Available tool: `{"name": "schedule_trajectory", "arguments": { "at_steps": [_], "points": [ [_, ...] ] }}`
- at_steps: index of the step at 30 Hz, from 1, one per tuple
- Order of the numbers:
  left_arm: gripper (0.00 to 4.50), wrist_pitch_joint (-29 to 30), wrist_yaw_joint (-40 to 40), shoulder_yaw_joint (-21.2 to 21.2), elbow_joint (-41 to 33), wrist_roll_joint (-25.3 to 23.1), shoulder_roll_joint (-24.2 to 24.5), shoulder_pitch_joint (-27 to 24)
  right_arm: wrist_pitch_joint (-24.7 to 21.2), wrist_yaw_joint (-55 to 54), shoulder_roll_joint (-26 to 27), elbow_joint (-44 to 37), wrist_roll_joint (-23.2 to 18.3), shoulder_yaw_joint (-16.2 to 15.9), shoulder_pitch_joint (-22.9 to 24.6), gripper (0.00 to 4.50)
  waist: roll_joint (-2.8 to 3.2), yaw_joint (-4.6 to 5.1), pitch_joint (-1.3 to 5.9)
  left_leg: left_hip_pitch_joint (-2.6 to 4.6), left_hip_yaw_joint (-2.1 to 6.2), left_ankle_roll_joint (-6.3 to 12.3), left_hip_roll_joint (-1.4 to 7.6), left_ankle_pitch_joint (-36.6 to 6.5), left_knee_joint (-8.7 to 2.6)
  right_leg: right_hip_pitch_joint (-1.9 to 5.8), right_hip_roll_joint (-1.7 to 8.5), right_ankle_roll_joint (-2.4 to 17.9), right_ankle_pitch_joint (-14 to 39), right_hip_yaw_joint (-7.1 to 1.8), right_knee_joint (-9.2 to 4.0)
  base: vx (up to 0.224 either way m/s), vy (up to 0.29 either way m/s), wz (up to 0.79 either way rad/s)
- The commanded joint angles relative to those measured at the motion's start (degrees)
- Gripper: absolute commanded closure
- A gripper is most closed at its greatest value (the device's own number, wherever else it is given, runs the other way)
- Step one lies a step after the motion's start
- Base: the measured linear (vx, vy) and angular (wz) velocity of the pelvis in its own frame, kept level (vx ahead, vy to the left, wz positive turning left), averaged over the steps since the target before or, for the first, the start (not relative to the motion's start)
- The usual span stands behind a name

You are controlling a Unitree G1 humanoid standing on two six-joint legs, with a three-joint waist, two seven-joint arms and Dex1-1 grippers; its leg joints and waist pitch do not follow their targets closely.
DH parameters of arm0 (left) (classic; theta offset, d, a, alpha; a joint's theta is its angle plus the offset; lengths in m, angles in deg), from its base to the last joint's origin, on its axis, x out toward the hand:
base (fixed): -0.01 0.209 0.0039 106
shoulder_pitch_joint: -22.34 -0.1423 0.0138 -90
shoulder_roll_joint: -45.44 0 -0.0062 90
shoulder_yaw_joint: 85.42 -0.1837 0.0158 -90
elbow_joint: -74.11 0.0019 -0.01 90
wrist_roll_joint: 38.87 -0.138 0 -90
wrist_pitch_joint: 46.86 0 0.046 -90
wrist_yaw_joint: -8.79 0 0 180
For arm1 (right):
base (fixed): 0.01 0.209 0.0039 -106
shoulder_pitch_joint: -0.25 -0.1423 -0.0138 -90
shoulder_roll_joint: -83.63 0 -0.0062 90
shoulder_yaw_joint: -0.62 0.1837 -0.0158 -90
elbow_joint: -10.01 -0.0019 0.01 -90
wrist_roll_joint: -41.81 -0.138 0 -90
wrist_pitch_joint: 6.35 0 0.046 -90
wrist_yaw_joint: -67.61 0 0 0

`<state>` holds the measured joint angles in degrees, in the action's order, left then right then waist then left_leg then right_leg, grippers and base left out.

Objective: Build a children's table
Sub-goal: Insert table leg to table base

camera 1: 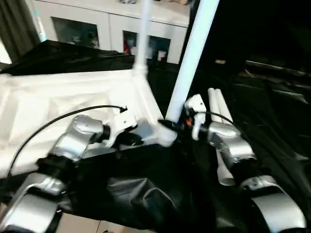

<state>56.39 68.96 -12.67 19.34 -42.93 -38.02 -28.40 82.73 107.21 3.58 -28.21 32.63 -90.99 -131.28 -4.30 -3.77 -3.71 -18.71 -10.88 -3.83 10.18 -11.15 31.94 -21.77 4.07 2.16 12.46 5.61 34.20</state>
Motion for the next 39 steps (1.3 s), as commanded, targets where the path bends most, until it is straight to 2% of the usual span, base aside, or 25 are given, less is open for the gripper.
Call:
{"name": "schedule_trajectory", "arguments": {
  "at_steps": [1, 2, 5, 6, 8, 10, 11, 13, 17, 19, 24, 38, 39],
  "points": [
    [4.5, 1.96, -3.73, 0.19, -1.07, -0.09, -3.4, 3.07, -7.97, -12.97, 0.71, 10.34, 1.4, 1.8, 2.64, 2.61, 1.57, -0.01, 2.15, 0.13, 2.32, -2.03, 4.37, -16.65, -4.67, 1.27, 6.16, 9.74, 20.14, -4.64, -5.03, 0.0, 0.0, 0.0],
    [4.5, 4.22, -6.98, 0.66, -0.41, -0.34, -5.35, 3.61, -8.41, -16.41, 1.81, 11.28, 0.86, 2.61, 1.94, 2.61, 1.67, 0.07, 2.09, 0.37, 2.08, -2.26, 4.26, -16.66, -4.55, 1.1, 6.04, 10.2, 19.33, -4.64, -5.08, 0.0, 0.0, 0.0],
    [4.5, 6.54, -14.48, 1.25, 2.64, -1.12, -10.58, 4.69, -8.65, -24.1, 5.08, 13.35, -0.17, 4.61, 0.2, 2.61, 1.66, -0.12, 2.31, 0.32, 2.05, -1.81, 4.17, -16.79, -4.3, 1.24, 6.24, 10.21, 19.57, -4.58, -5.27, 0.0, 0.0, 0.0],
    [4.5, 6.55, -15.89, 0.86, 3.27, -1.65, -11.72, 4.75, -8.57, -25.44, 5.93, 13.61, -0.04, 4.67, -0.11, 2.61, 1.76, -0.09, 2.35, 0.27, 1.98, -1.67, 4.08, -16.59, -4.28, 1.19, 6.11, 10.11, 19.16, -4.59, -5.27, 0.0, 0.0, 0.0],
    [4.5, 6.52, -18.52, 0.65, 5.05, -2.12, -13.75, 5.11, -8.44, -27.44, 7.6, 13.76, 0.35, 4.52, -0.58, 2.61, 1.59, -0.3, 2.48, 0.39, 1.81, -1.35, 4.08, -16.12, -4.23, 1.17, 5.88, 10.07, 16.38, -4.61, -5.08, 0.0, 0.0, 0.0],
    [4.5, 6.43, -20.1, 1.01, 6.43, -1.96, -14.76, 5.56, -8.54, -28.55, 8.71, 13.73, 0.87, 4.14, -0.82, 2.61, 1.67, -0.53, 2.69, 0.2, 1.76, -0.92, 4.0, -14.84, -4.18, 1.48, 5.9, 10.19, 14.04, -4.59, -4.84, 0.0, 0.0, 0.0],
    [4.5, 6.43, -20.1, 1.01, 6.43, -1.96, -14.76, 5.56, -8.54, -28.55, 8.71, 13.73, 0.87, 4.14, -0.82, 2.61, 1.62, -0.66, 2.72, 0.13, 1.7, -0.54, 3.99, -13.93, -4.17, 1.53, 5.82, 10.23, 12.44, -4.57, -4.69, 0.0, 0.0, 0.0],
    [4.5, 6.63, -20.55, 1.24, 6.98, -2.17, -15.12, 5.89, -8.72, -29.49, 9.42, 14.15, 1.14, 4.26, -1.17, 2.61, 1.59, -0.8, 2.67, 0.02, 1.68, -0.14, 3.94, -13.93, -4.22, 1.62, 5.88, 10.05, 12.95, -4.53, -4.74, 0.0, 0.0, 0.0],
    [4.5, 7.03, -21.03, 1.54, 7.29, -2.48, -15.15, 6.31, -8.56, -30.82, 10.02, 14.68, 1.42, 4.47, -1.43, 2.61, 1.52, -0.95, 2.54, 0.12, 2.03, -0.76, 4.1, -16.8, -4.51, 1.38, 6.09, 7.72, 20.3, -4.47, -5.49, 0.0, 0.0, 0.0],
    [4.5, 7.28, -21.52, 1.79, 7.39, -2.66, -15.2, 6.4, -8.41, -31.67, 10.31, 15.18, 1.53, 4.96, -1.68, 2.61, 1.69, -0.96, 2.61, 0.22, 2.09, -1.05, 4.19, -17.27, -4.57, 1.27, 6.13, 7.45, 20.52, -4.51, -5.52, 0.0, 0.0, 0.0],
    [4.5, 6.99, -21.47, 1.94, 7.83, -2.7, -14.96, 6.5, -8.37, -31.67, 10.81, 15.56, 0.66, 6.45, -2.12, 2.61, 1.63, -0.83, 2.52, 0.11, 2.1, -1.22, 4.12, -18.18, -4.7, 1.18, 6.07, 6.98, 20.72, -4.54, -5.62, 0.0, 0.0, 0.0],
    [4.5, 6.44, -20.14, 1.89, 7.87, -2.64, -13.83, 6.22, -8.12, -29.86, 11.19, 15.68, 2.52, 5.77, -2.72, 2.61, 1.74, -0.78, 2.31, 0.15, 2.27, -1.33, 4.17, -20.04, -4.94, 0.8, 6.18, 6.08, 23.77, -4.56, -6.07, 0.0, 0.0, 0.0],
    [4.5, 6.32, -20.05, 1.9, 7.95, -2.67, -13.67, 6.29, -8.13, -29.36, 11.25, 15.57, 2.29, 5.96, -2.73, 2.26, 1.66, -0.78, 2.32, 0.18, 2.26, -1.31, 4.17, -20.06, -4.93, 0.78, 6.18, 6.03, 23.89, -4.56, -6.09, 0.0, 0.0, 0.0]
  ]
}}
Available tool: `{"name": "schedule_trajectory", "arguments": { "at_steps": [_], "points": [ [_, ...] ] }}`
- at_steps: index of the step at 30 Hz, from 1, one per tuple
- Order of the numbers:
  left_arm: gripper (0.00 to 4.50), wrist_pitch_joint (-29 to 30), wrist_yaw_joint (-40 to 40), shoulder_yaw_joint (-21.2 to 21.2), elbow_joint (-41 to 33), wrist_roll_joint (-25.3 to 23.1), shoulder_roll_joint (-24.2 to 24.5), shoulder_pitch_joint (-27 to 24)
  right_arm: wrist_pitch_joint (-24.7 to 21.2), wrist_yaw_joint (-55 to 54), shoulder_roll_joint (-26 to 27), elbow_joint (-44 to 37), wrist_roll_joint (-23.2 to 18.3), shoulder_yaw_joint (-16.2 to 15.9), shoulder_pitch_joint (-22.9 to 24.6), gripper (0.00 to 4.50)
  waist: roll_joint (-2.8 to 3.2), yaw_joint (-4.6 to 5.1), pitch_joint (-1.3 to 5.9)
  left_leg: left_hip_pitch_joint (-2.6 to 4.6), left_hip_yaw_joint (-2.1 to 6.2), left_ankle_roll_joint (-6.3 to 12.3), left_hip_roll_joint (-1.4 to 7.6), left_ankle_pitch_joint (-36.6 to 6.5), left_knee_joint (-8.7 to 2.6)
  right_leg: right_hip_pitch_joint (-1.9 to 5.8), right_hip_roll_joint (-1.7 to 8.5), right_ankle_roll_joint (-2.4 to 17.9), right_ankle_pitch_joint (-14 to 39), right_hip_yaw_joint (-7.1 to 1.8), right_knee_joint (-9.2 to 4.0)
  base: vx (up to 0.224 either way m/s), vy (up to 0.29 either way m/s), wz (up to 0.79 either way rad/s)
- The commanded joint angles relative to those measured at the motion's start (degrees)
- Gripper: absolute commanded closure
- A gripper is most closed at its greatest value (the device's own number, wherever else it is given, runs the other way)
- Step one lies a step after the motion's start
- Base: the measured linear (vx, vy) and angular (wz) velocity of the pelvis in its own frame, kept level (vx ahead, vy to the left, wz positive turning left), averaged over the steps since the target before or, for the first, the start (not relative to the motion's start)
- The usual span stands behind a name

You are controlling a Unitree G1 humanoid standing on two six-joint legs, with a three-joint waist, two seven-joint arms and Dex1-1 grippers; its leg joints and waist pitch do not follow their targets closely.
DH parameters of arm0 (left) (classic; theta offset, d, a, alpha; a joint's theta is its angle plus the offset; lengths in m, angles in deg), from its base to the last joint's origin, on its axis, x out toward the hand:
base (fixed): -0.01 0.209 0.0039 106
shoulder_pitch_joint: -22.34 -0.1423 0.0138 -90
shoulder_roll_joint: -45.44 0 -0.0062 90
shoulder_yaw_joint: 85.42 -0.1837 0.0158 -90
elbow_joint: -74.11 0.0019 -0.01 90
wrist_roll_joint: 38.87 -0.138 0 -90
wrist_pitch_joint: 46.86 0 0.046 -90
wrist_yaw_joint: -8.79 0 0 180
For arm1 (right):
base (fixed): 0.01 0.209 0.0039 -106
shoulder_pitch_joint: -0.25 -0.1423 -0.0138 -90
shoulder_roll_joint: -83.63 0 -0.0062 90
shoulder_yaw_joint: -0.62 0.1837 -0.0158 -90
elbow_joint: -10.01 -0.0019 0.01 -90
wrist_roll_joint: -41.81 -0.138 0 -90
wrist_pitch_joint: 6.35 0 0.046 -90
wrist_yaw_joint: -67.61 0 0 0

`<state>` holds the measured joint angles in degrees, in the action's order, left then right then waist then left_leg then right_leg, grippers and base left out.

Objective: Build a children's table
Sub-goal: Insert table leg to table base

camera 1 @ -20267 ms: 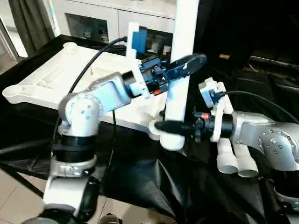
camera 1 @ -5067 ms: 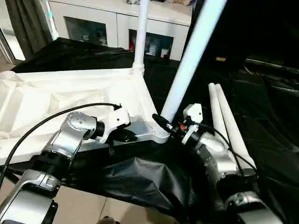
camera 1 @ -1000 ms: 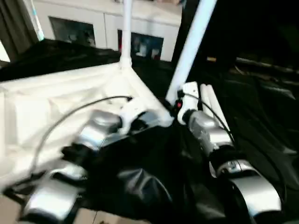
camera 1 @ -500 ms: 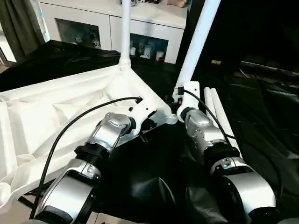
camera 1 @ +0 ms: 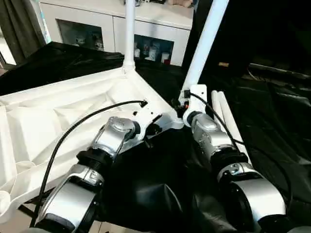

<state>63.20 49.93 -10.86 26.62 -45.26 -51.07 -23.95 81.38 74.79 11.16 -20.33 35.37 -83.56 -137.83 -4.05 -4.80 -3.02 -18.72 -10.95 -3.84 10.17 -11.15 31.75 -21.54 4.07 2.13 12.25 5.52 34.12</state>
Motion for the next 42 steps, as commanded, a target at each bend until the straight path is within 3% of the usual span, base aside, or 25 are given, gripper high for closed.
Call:
{"name": "schedule_trajectory", "arguments": {
  "at_steps": [1, 3, 4, 6, 9, 15, 21, 23, 25, 26, 29, 31, 34, 37, 42],
  "points": [
    [4.5, -0.61, -0.89, 0.09, 0.71, -0.37, -0.46, 1.91, -6.84, 3.46, 3.7, 7.48, -0.77, -1.22, 3.8, 2.26, 1.47, 0.27, 1.63, 0.19, 2.37, -1.28, 4.19, -20.13, -4.75, 0.54, 6.19, 6.04, 24.14, -4.47, -6.01, 0.0, 0.0, 0.0],
    [4.5, -1.21, -0.57, 0.05, 0.81, -0.37, -0.27, 2.02, -6.61, 3.87, 3.73, 7.18, -1.22, -0.85, 3.67, 2.26, 1.46, 0.27, 1.65, 0.08, 2.36, -1.16, 4.21, -19.91, -4.78, 0.59, 6.17, 6.08, 23.53, -4.5, -5.96, 0.0, 0.0, 0.0],
    [4.5, -1.87, -0.24, 0.05, 0.83, -0.3, -0.13, 2.07, -6.09, 4.0, 3.73, 6.87, -1.45, -0.41, 3.53, 1.86, 1.47, 0.24, 1.7, 0.03, 2.36, -1.15, 4.21, -19.43, -4.78, 0.63, 6.19, 6.22, 23.05, -4.49, -5.88, 0.0, 0.0, 0.0],
    [4.5, -3.63, 0.63, -0.09, 0.69, -0.14, 0.02, 1.99, -5.87, 4.44, 3.74, 6.46, -1.88, 0.18, 3.31, 1.84, 1.54, 0.23, 1.86, 0.03, 2.31, -1.08, 4.25, -18.61, -4.7, 0.66, 6.16, 6.76, 21.57, -4.54, -5.76, 0.0, 0.0, 0.0],
    [4.5, -5.12, 2.11, -0.49, 0.02, -0.01, 0.48, 1.55, -5.46, 6.27, 3.38, 4.69, -2.56, 0.78, 3.16, 1.44, 1.7, 0.32, 1.92, -0.26, 2.18, -0.98, 4.36, -16.9, -4.73, 0.94, 6.04, 8.04, 17.39, -4.43, -5.25, 0.0, 0.0, 0.0],
    [4.5, -7.61, 5.02, -1.08, -1.08, 0.21, 1.72, 0.81, -6.0, 11.58, 1.39, -0.55, -2.71, -0.22, 4.88, 0.94, 1.69, 0.1, 2.09, -0.53, 1.65, 1.04, 4.13, -11.94, -4.12, 1.52, 6.21, 10.19, 12.53, -4.61, -4.75, 0.0, 0.0, 0.0],
    [4.5, -9.38, 7.19, -1.14, -2.45, 0.6, 2.91, 0.38, -7.71, 19.57, -2.37, -10.27, -1.98, -4.01, 9.05, 0.48, 1.65, -0.12, 2.93, -0.8, 1.37, 4.47, 4.03, -1.86, -3.14, 2.31, 5.82, 13.54, -4.12, -4.33, -2.52, 0.0, 0.0, 0.0],
    [4.5, -10.24, 9.01, -1.18, -3.58, 0.96, 4.04, -0.26, -10.09, 25.74, -7.09, -19.24, -1.48, -7.44, 12.76, 0.27, 1.5, -0.35, 3.29, -1.07, 1.24, 7.14, 3.65, 2.09, -2.39, 2.63, 5.56, 14.71, -11.52, -4.19, -1.79, 0.0, 0.0, 0.0],
    [4.5, -10.28, 9.08, -1.18, -3.62, 0.97, 4.08, -0.29, -10.18, 25.97, -7.27, -19.58, -1.46, -7.57, 12.9, 0.27, 1.44, -0.41, 3.25, -0.95, 1.16, 8.77, 3.72, 3.35, -2.19, 2.34, 5.5, 15.07, -14.31, -4.18, -1.59, 0.0, 0.0, 0.0],
    [4.5, -12.27, 12.63, -1.61, -5.23, 1.82, 5.45, -1.33, -11.94, 30.55, -12.06, -26.86, -0.34, -10.3, 15.65, 0.15, 1.33, -0.52, 3.08, -1.23, 1.26, 9.49, 3.59, 2.12, -2.2, 2.61, 5.6, 15.28, -11.9, -4.04, -1.91, 0.0, 0.0, 0.0],
    [4.5, -13.63, 14.14, -1.93, -5.83, 2.05, 6.04, -1.73, -12.21, 31.93, -13.5, -28.83, -0.11, -10.92, 16.3, 0.06, 1.45, -0.59, 3.04, -1.29, 1.28, 9.1, 3.83, 0.27, -2.23, 2.49, 5.72, 14.94, -8.55, -4.04, -2.14, 0.0, 0.0, 0.0],
    [4.5, -16.56, 18.68, -2.51, -7.47, 3.04, 7.78, -2.96, -14.13, 38.24, -17.87, -35.87, -0.92, -12.91, 18.92, 0.06, 1.53, -0.79, 2.87, -1.27, 1.42, 7.7, 3.9, -1.27, -2.31, 2.68, 5.53, 14.15, -5.23, -4.02, -2.36, 0.0, 0.0, 0.0],
    [4.5, -18.75, 22.18, -2.65, -9.03, 3.75, 9.71, -4.11, -14.89, 46.19, -23.47, -43.74, -2.29, -15.61, 22.58, 0.06, 1.41, -1.08, 2.97, -1.26, 1.26, 8.47, 4.09, -0.41, -2.01, 2.48, 5.58, 14.08, -7.65, -4.06, -1.85, 0.0, 0.0, 0.0],
    [4.5, -20.04, 25.38, -2.47, -10.59, 4.98, 11.3, -5.39, -18.27, 50.37, -26.69, -49.29, -5.16, -15.9, 25.08, 0.06, 1.28, -1.45, 2.74, -1.29, 1.25, 8.26, 4.16, -1.77, -2.05, 2.5, 5.65, 13.81, -4.61, -4.05, -2.14, 0.0, 0.0, 0.0],
    [4.5, -19.59, 29.6, -2.58, -14.19, 6.51, 13.42, -7.84, -19.08, 51.48, -27.88, -50.8, -5.33, -15.62, 25.9, 0.06, 1.16, -1.6, 2.66, -1.25, 1.23, 5.42, 4.07, -4.49, -2.13, 2.18, 5.7, 12.84, 1.71, -4.11, -2.57, 0.0, 0.0, 0.0]
  ]
}}
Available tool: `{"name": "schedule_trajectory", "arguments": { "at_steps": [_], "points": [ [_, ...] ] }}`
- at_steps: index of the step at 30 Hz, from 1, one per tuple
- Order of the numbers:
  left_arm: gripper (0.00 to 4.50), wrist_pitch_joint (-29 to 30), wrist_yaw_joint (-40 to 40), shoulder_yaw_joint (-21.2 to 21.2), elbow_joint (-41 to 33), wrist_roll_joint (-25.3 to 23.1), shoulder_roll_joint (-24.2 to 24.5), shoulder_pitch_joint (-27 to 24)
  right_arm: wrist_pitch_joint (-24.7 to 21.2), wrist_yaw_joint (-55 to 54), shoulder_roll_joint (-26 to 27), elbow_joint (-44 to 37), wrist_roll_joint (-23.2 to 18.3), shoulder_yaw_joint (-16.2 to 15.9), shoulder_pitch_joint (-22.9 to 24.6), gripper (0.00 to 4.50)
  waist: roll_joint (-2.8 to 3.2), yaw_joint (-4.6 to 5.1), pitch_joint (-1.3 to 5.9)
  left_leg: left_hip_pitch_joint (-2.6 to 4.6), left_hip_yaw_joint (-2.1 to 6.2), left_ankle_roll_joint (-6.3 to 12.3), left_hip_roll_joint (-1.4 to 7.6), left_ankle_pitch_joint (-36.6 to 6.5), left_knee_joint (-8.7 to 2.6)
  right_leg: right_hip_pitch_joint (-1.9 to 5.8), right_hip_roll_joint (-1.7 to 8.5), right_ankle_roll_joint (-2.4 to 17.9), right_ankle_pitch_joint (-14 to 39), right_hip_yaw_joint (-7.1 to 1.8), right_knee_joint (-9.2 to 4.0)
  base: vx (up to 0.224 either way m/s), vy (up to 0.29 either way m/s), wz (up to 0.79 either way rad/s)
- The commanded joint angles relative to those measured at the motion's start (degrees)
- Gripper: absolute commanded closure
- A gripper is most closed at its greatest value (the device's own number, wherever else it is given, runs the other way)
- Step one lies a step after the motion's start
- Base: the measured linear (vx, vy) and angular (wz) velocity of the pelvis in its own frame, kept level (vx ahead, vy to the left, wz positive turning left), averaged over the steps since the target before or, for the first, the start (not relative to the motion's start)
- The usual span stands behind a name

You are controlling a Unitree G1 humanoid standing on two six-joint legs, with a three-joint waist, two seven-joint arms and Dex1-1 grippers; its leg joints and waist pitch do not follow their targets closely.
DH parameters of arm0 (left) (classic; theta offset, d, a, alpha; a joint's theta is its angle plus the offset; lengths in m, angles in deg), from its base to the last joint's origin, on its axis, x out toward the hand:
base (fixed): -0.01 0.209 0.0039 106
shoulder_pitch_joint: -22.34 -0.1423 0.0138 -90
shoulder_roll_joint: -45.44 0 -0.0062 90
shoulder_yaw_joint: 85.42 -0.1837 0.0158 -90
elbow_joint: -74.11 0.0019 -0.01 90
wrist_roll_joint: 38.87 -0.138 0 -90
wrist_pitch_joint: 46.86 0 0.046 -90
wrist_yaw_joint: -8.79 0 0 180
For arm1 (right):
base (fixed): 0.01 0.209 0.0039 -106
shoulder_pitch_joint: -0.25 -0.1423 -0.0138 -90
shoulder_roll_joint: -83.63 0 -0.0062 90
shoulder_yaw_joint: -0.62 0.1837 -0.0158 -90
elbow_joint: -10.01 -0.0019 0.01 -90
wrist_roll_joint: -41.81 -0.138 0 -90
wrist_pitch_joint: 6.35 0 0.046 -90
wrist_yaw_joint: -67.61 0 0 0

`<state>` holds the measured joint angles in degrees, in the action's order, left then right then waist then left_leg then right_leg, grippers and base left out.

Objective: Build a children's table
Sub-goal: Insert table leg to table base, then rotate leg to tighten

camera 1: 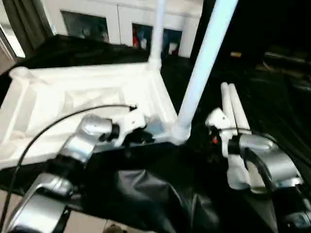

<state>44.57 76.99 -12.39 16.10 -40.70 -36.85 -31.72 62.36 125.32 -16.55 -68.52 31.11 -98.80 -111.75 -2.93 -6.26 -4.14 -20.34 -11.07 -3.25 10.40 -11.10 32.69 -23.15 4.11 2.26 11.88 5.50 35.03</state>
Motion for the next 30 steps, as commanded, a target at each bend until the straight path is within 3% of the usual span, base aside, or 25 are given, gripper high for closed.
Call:
{"name": "schedule_trajectory", "arguments": {
  "at_steps": [1, 7, 13, 21, 30],
  "points": [
    [4.5, -0.8, 2.99, -0.98, -4.34, 2.26, -0.61, -0.45, -0.01, 0.95, -0.16, -2.54, -1.03, -0.33, -0.2, 0.06, 0.09, -0.17, 3.79, 0.45, 1.3, 4.42, 3.77, -4.52, -3.07, 3.7, 5.65, 12.64, 2.55, -4.17, -3.53, 0.0, 0.0, 0.0],
    [4.5, -0.18, 3.97, -0.97, -6.51, 2.67, -0.08, -1.61, 0.94, 0.19, 0.46, -1.58, -0.89, -0.1, -0.61, 0.06, 0.13, -0.5, 4.14, 0.47, 1.3, 5.25, 3.68, -1.21, -2.72, 3.75, 5.41, 13.71, -3.66, -4.1, -2.53, 0.0, 0.0, 0.0],
    [4.5, 0.21, 4.05, -1.02, -7.24, 2.56, -0.08, -1.89, 1.87, -0.36, 1.04, -0.46, -0.26, -0.38, -1.06, 0.06, 0.05, -0.43, 4.19, 0.31, 1.33, 4.69, 3.51, -2.34, -2.6, 3.94, 5.47, 13.25, -1.47, -4.07, -2.7, 0.0, 0.0, 0.0],
    [4.5, 0.4, 3.82, -0.97, -7.22, 2.15, 0.11, -1.93, 2.68, 0.14, 0.55, -0.01, 0.1, -0.83, -0.86, 0.6, 0.03, -0.51, 4.45, 0.19, 1.4, 4.8, 3.47, -1.58, -2.33, 4.05, 5.43, 13.12, -2.37, -4.01, -2.36, 0.0, 0.0, 0.0],
    [4.5, 0.17, 3.58, -1.01, -6.91, 1.85, 0.22, -1.95, 3.96, 0.07, 0.83, 1.15, 1.03, -1.71, -0.57, 1.47, 0.08, -0.52, 4.38, 0.2, 1.41, 3.0, 3.48, -4.37, -2.25, 3.89, 5.47, 12.12, 2.5, -4.06, -2.74, 0.0, 0.0, 0.0]
  ]
}}
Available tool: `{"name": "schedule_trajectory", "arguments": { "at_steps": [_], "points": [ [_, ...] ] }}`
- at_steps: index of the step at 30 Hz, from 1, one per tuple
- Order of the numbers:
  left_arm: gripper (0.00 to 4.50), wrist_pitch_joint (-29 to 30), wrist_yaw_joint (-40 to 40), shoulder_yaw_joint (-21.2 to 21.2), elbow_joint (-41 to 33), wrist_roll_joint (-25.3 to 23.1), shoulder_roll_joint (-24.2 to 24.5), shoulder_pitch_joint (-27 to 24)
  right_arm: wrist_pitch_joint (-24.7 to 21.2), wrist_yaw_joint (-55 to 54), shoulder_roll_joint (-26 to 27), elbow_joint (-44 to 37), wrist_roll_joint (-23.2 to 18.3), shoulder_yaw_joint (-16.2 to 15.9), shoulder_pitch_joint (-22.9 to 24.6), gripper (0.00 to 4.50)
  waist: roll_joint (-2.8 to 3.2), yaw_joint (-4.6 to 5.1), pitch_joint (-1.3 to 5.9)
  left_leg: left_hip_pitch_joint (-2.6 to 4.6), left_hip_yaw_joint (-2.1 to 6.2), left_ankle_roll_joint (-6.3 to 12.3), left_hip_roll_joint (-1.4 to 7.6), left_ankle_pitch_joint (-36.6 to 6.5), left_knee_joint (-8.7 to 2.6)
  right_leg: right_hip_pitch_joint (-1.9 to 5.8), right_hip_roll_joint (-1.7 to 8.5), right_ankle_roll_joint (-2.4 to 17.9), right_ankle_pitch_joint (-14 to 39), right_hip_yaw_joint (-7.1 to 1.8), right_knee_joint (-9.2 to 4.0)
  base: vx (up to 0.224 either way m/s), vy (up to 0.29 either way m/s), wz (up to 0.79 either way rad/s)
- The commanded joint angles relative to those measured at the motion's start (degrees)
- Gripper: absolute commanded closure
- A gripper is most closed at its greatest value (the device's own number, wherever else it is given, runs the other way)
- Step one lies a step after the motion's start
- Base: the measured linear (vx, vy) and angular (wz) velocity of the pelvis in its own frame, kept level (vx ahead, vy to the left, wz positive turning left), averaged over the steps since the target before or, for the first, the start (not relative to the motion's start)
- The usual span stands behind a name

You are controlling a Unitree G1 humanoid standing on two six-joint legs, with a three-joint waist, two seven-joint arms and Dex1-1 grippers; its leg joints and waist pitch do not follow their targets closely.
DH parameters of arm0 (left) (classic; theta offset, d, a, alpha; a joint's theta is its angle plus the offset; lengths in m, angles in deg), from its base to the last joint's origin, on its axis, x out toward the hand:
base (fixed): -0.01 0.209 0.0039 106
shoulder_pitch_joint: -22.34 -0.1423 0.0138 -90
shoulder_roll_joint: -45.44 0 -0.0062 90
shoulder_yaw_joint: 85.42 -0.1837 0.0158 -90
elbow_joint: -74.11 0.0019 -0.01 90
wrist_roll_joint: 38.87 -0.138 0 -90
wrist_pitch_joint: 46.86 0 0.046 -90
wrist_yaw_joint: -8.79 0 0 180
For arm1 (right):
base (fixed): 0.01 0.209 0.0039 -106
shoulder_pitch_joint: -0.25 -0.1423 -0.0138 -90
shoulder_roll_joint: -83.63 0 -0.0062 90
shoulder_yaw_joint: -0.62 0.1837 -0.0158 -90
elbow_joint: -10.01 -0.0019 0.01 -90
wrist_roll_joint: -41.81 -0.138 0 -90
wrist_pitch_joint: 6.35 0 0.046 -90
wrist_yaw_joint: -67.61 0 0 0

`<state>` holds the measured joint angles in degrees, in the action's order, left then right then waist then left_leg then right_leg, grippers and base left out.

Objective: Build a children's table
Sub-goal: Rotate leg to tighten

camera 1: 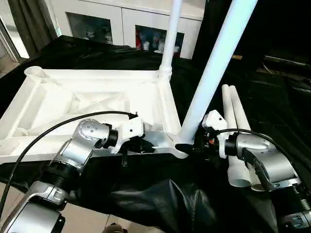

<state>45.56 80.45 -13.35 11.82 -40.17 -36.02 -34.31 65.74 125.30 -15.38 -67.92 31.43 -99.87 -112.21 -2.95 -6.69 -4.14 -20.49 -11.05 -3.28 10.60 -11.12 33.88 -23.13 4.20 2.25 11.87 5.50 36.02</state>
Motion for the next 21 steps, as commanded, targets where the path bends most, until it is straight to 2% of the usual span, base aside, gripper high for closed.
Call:
{"name": "schedule_trajectory", "arguments": {
  "at_steps": [1, 6, 7, 8, 9, 10, 13, 14, 15, 16, 18, 20, 21],
  "points": [
    [4.5, -0.93, -0.08, -0.05, -2.55, 1.17, -0.56, 0.64, 0.98, -0.06, -0.17, 0.99, 0.98, -0.77, 0.01, 1.52, 0.05, -0.09, 4.42, 0.32, 1.4, 2.91, 3.26, -4.32, -3.41, 3.9, 5.36, 12.02, 2.48, -4.06, -3.68, 0.0, 0.0, 0.0],
    [4.5, 0.2, -3.47, 0.4, -1.47, -0.26, -1.02, 0.98, 1.99, -5.73, 2.83, 4.55, 2.04, 0.45, 0.38, 1.75, 0.01, -0.02, 4.48, 0.27, 1.37, 2.8, 3.16, -4.03, -3.31, 3.84, 5.31, 11.84, 2.29, -4.06, -3.62, 0.0, 0.0, 0.0],
    [4.5, 0.72, -4.62, 0.52, -1.02, -0.77, -1.22, 1.15, 1.99, -7.37, 3.61, 5.42, 2.32, 0.78, 0.39, 1.76, 0.08, 0.08, 4.44, 0.35, 1.37, 2.46, 3.21, -3.88, -3.37, 3.69, 5.26, 11.89, 2.39, -4.05, -3.6, 0.0, 0.0, 0.0],
    [4.5, 1.25, -6.33, 0.75, -0.31, -1.38, -1.63, 1.43, 1.74, -9.86, 4.84, 6.58, 2.59, 1.37, 0.39, 1.78, -0.02, 0.25, 4.49, 0.26, 1.43, 2.05, 3.16, -4.3, -3.4, 3.86, 5.32, 11.82, 3.21, -4.01, -3.67, 0.0, 0.0, 0.0],
    [4.5, 3.9, -10.46, 1.66, 1.04, -2.04, -3.15, 2.13, 0.59, -15.42, 7.89, 9.11, 2.67, 2.78, 0.22, 1.79, 0.06, 0.4, 4.39, 0.33, 1.39, 1.63, 3.15, -4.72, -3.45, 3.76, 5.34, 11.53, 4.41, -4.06, -3.81, 0.0, 0.0, 0.0],
    [4.5, 3.9, -10.46, 1.66, 1.04, -2.04, -3.15, 2.13, 0.59, -15.42, 7.89, 9.11, 2.67, 2.78, 0.22, 1.8, 0.12, 0.41, 4.28, 0.43, 1.42, 1.23, 3.16, -5.07, -3.53, 3.67, 5.35, 11.42, 5.41, -4.04, -4.02, 0.0, 0.0, 0.0],
    [4.5, 8.64, -21.62, 3.13, 4.52, -4.51, -7.17, 4.58, -0.47, -28.97, 14.47, 16.08, 3.48, 5.87, -1.46, 1.8, 0.14, 0.84, 3.9, 0.86, 1.59, -0.69, 3.19, -8.75, -3.97, 3.3, 5.4, 10.17, 12.27, -3.94, -4.9, 0.0, 0.0, 0.0],
    [4.5, 10.16, -24.88, 3.55, 5.71, -5.06, -8.53, 5.45, -0.56, -32.51, 16.27, 18.1, 3.53, 6.69, -2.1, 1.8, 0.18, 0.83, 4.06, 1.11, 1.61, -1.5, 3.11, -9.86, -3.89, 3.34, 5.56, 9.56, 14.65, -3.95, -5.18, 0.0, 0.0, 0.0],
    [4.5, 10.16, -24.88, 3.55, 5.71, -5.06, -8.53, 5.45, -0.56, -32.51, 16.27, 18.1, 3.53, 6.69, -2.1, 1.8, 0.15, 0.89, 4.05, 1.21, 1.6, -1.65, 3.19, -10.29, -3.92, 3.23, 5.62, 9.35, 15.34, -4.04, -5.31, 0.0, 0.0, 0.0],
    [4.5, 12.54, -28.38, 4.32, 6.97, -5.08, -10.44, 6.52, -0.51, -36.18, 18.45, 20.54, 3.39, 7.54, -3.0, 1.8, 0.18, 0.83, 3.98, 1.01, 1.68, -1.76, 3.17, -10.21, -3.98, 3.34, 5.6, 8.95, 15.24, -4.06, -5.29, 0.0, 0.0, 0.0],
    [4.5, 14.6, -31.56, 4.72, 8.42, -5.08, -12.82, 7.84, 0.03, -39.43, 21.35, 23.76, 3.1, 8.18, -4.45, 1.8, 0.26, 1.01, 3.86, 1.27, 1.64, -1.8, 3.11, -11.47, -4.1, 3.0, 5.41, 8.86, 15.54, -4.05, -5.48, 0.0, 0.0, 0.0],
    [4.5, 15.77, -35.19, 4.01, 10.84, -5.61, -16.99, 9.56, 3.34, -42.97, 25.92, 30.17, 3.71, 8.1, -8.78, 1.8, 0.3, 1.12, 3.88, 1.13, 1.69, -2.12, 3.0, -11.94, -4.06, 3.08, 5.67, 8.84, 17.03, -4.01, -5.69, 0.0, 0.0, 0.0],
    [4.5, 15.34, -35.3, 3.73, 11.09, -5.85, -17.4, 9.61, 3.97, -43.24, 26.52, 31.19, 3.28, 8.67, -9.76, 1.8, 0.34, 1.05, 3.82, 1.21, 1.77, -2.14, 3.0, -12.29, -4.09, 3.06, 5.63, 8.54, 17.85, -3.94, -5.85, 0.0, 0.0, 0.0]
  ]
}}
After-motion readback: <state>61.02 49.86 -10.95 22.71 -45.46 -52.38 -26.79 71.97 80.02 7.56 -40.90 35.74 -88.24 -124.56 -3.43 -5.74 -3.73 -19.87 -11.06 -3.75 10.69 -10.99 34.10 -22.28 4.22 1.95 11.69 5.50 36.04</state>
